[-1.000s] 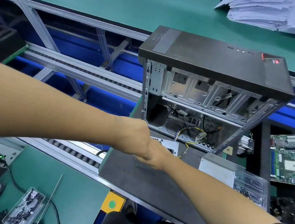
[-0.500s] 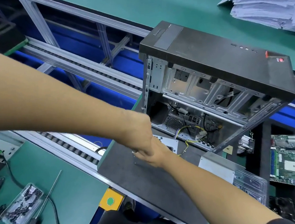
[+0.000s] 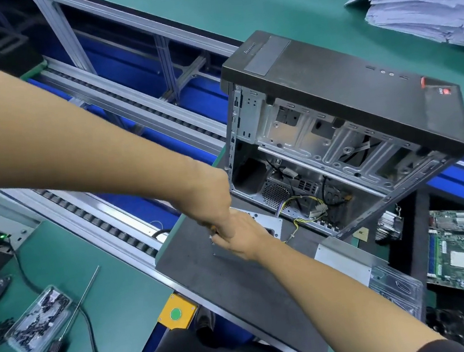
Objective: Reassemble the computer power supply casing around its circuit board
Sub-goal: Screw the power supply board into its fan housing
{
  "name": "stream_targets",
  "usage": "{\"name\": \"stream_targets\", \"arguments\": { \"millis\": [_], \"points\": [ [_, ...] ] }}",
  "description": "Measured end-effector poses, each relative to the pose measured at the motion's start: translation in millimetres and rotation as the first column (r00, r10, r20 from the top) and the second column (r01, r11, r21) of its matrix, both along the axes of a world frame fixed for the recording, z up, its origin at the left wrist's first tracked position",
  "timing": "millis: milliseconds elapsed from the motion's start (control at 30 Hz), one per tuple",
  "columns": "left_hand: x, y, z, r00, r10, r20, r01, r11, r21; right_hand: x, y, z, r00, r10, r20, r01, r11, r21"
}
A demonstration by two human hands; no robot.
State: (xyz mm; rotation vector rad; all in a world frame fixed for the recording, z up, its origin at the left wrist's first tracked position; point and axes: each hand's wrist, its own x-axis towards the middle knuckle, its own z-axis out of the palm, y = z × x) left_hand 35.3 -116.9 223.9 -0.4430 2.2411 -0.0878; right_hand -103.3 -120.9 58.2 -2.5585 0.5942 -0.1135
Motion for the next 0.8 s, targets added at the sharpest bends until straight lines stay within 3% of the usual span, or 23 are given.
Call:
{"name": "stream_targets", "arguments": {
  "millis": [33,67,100,167,200,233,267,333,367,400,433,467,533,567,600,633,667,700,733,800],
  "points": [
    [2.2,-0.6,-1.7,0.995,0.092,-0.036,-0.092,0.996,-0.015,0.0,-0.9,-1.9,1.000,-0.006,-0.012,0.006,1.000,0.007],
    [3.8,0.7,-6.3,0.953,0.290,-0.089,-0.290,0.957,0.007,0.8,-1.9,-0.7,0.999,-0.019,-0.036,0.019,1.000,0.016],
    [4.1,4.1,-12.0,0.825,0.554,-0.114,-0.549,0.833,0.074,2.4,-2.0,-0.8,0.999,-0.012,-0.053,0.013,1.000,0.009],
    [0.8,11.0,-23.4,0.393,0.919,-0.039,-0.891,0.391,0.232,5.6,-2.7,-2.0,0.993,0.019,-0.112,-0.020,1.000,-0.004],
    [0.3,11.3,-26.7,0.257,0.966,-0.029,-0.936,0.256,0.242,6.2,-3.2,-2.2,0.990,0.024,-0.140,-0.026,1.000,-0.013],
    [0.5,10.6,-27.3,0.227,0.973,-0.041,-0.949,0.231,0.214,6.3,-3.6,-3.1,0.990,0.019,-0.141,-0.024,0.999,-0.031],
    [0.7,10.8,-26.4,0.304,0.950,-0.064,-0.934,0.311,0.174,6.0,-3.7,-3.1,0.990,0.011,-0.144,-0.017,0.999,-0.041],
    [3.5,11.7,-21.4,0.682,0.722,-0.117,-0.722,0.690,0.054,4.5,-3.4,-2.1,0.997,0.010,-0.080,-0.012,1.000,-0.026],
    [4.0,10.6,-17.1,0.868,0.486,-0.103,-0.488,0.873,0.004,3.7,-2.3,-1.6,0.999,0.007,-0.033,-0.008,1.000,-0.017],
    [4.6,8.5,-13.7,0.975,0.214,-0.066,-0.216,0.976,-0.032,2.9,-1.4,-1.5,1.000,0.018,-0.021,-0.018,1.000,-0.015],
    [5.9,6.8,-13.2,0.999,-0.004,-0.034,0.002,0.999,-0.052,3.2,-1.3,-2.4,0.998,0.028,-0.049,-0.030,0.999,-0.043],
    [7.1,5.1,-14.0,0.992,-0.122,-0.017,0.121,0.991,-0.065,3.9,-2.5,-4.2,0.995,0.039,-0.094,-0.046,0.997,-0.069],
    [9.0,5.6,-17.0,0.992,-0.113,-0.061,0.107,0.989,-0.104,4.4,-2.5,-2.3,0.996,0.021,-0.090,-0.026,0.998,-0.055],
    [8.0,8.2,-19.5,0.992,0.030,-0.120,-0.048,0.987,-0.153,3.9,-2.1,0.1,0.998,0.012,-0.062,-0.014,0.999,-0.037],
    [7.3,10.2,-22.2,0.938,0.267,-0.220,-0.305,0.938,-0.164,3.6,-2.4,-0.1,0.999,0.013,-0.048,-0.015,0.999,-0.040],
    [5.6,13.1,-26.5,0.802,0.516,-0.302,-0.565,0.818,-0.104,3.8,-2.5,-0.6,0.998,0.019,-0.062,-0.022,0.998,-0.055],
    [5.0,15.9,-33.3,0.602,0.735,-0.311,-0.765,0.643,0.039,5.4,-2.5,-1.6,0.996,0.011,-0.090,-0.016,0.999,-0.048],
    [5.4,16.8,-39.3,0.469,0.834,-0.291,-0.848,0.517,0.114,6.1,-2.2,-0.5,0.991,-0.004,-0.130,-0.001,0.999,-0.037],
    [2.5,17.9,-39.2,0.440,0.865,-0.239,-0.864,0.481,0.148,6.4,-2.4,-2.7,0.990,-0.009,-0.138,0.005,1.000,-0.028],
    [-2.6,17.7,-33.0,0.541,0.813,-0.214,-0.814,0.571,0.109,6.4,-2.5,-1.1,0.991,-0.008,-0.137,0.005,1.000,-0.023]
  ]
}}
